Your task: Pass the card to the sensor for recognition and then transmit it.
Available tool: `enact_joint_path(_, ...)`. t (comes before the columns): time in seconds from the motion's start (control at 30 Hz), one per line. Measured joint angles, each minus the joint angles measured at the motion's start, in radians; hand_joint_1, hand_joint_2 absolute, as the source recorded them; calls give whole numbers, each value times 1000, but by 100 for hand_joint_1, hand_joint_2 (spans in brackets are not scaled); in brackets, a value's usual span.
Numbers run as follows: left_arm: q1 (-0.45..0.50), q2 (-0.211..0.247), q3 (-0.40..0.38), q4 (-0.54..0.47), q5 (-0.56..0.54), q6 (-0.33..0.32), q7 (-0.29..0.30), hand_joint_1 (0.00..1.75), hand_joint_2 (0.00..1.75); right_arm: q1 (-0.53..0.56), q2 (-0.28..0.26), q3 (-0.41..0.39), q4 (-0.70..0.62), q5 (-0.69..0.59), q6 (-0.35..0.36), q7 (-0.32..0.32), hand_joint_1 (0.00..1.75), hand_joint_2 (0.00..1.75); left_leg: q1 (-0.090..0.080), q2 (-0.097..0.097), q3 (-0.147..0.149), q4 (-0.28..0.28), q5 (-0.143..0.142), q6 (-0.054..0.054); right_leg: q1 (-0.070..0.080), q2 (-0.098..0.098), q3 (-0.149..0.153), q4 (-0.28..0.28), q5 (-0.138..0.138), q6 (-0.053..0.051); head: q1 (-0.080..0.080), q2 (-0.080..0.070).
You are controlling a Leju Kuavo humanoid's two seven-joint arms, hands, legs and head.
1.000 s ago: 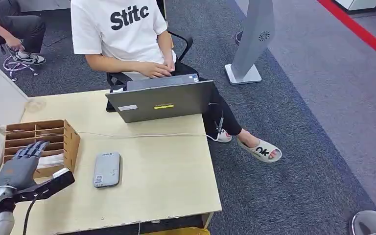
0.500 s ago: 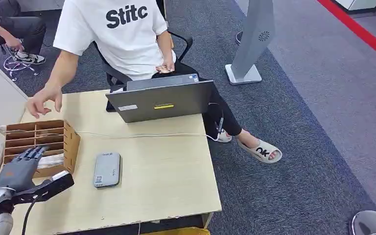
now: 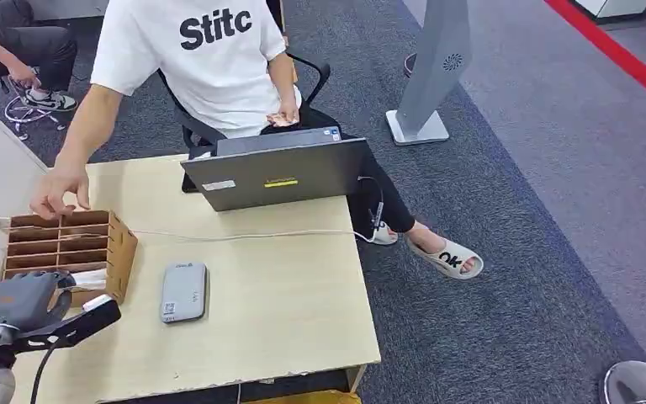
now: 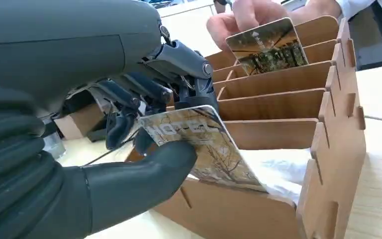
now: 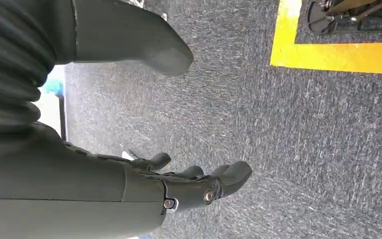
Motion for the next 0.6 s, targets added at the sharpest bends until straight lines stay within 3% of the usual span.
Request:
enact_joint_path(0.4,-6,2,0,0,-6,3,2,161,175,0,0,-4,0,6,3,0,0,175,0,0,0,0,0,0,0,0,0,0,0,0,0,0)
enact_joint_path(0.47,-6,2,0,0,-6,4,2,169,175,0,1,-4,0,6,3,0,0,175,0,0,0,0,0,0,0,0,0,0,0,0,0,0)
enact_joint_path(0.6,-10,-6,0,0,-46,58,13,175,175,0,1,-7,0,9,1,0,0,175,0,0,0,0,0,0,0,0,-1,0,0,0,0,0)
